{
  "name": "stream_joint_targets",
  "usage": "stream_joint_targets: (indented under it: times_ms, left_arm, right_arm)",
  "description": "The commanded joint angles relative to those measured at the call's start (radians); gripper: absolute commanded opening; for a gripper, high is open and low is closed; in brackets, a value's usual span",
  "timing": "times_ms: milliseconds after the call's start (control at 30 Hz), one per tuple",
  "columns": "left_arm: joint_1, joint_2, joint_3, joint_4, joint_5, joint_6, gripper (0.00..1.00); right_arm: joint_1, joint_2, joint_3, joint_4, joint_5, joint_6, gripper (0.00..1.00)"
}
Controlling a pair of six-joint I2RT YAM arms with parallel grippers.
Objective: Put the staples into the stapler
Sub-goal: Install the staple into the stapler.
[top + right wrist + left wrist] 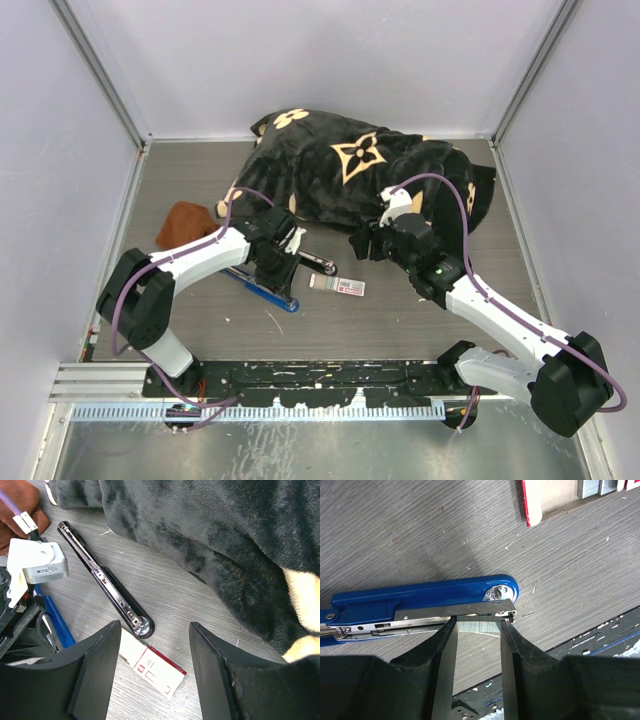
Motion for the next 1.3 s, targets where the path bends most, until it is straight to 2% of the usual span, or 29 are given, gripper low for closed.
stream_joint_targets:
  times_ms: [0, 1267]
  left_arm:
    - [-0.003, -0.021, 0.000, 0.012, -0.011, -0.015, 0.25]
    - [-0.099, 0.016, 0.013, -0.018, -0.173, -0.040, 0.24]
  right_arm:
    - [-0.006, -0.015, 0.010, 0.035, -0.010, 0.009, 0.63]
    - [-0.007, -0.015, 0.008, 0.036, -0.016, 0.012, 0.63]
